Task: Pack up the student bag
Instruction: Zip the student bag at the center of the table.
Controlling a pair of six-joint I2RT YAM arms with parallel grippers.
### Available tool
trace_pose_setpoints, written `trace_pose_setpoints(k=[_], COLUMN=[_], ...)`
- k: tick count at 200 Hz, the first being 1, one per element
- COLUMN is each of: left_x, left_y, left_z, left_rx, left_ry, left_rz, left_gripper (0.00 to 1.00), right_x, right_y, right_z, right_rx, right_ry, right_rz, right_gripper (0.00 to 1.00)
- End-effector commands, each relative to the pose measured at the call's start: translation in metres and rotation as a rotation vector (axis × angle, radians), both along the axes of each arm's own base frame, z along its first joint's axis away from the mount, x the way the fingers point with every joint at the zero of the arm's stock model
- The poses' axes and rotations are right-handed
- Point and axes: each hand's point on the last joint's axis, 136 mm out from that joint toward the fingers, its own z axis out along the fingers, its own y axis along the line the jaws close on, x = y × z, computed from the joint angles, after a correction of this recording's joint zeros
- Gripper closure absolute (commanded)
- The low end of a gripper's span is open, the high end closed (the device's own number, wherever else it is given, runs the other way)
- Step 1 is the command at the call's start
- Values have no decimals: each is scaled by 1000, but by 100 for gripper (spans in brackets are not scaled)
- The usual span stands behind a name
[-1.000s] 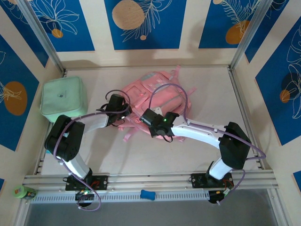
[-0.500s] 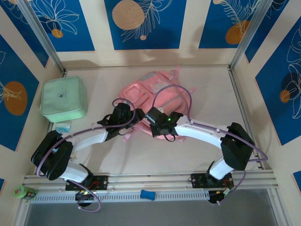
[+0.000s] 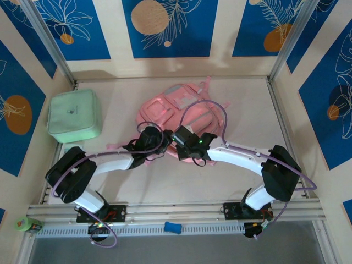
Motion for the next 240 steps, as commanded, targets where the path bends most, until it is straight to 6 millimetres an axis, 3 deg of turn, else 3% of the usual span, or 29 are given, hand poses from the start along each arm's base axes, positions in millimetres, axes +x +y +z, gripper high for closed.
trace_pose_setpoints(k=[1, 20, 55, 80, 114, 164, 211, 224, 240], left_x=[4, 5, 10, 14, 13, 6, 10, 15, 23], left_y=[-6, -14, -10, -10, -1, 33, 68, 75, 86], left_z=[4, 9, 10, 13, 11, 6, 9, 15, 24], left_rx=[-59, -30, 0, 35, 98, 237, 243, 235, 243], left_ry=[6, -9, -31, -60, -73, -68, -77, -90, -101], left_rz=[62, 51, 107, 104, 94, 45, 6, -24, -62], left_gripper=[55, 56, 64, 84, 100, 100, 100, 100, 100], right_x=[3, 4, 7, 9, 8, -2, 5, 6, 1], right_y=[0, -1, -2, -6, -17, -47, -77, -75, -54], right_z=[0, -3, -4, -3, -1, -6, -2, 3, 7], right_rx=[24, 21, 24, -7, -48, -33, -18, -16, 15], right_ry=[-6, 0, -9, -23, -42, 10, 32, 29, 26], right_rz=[-20, -27, -34, -38, -48, -67, -136, -124, -48], right_gripper=[100, 100, 100, 100, 100, 100, 100, 100, 100])
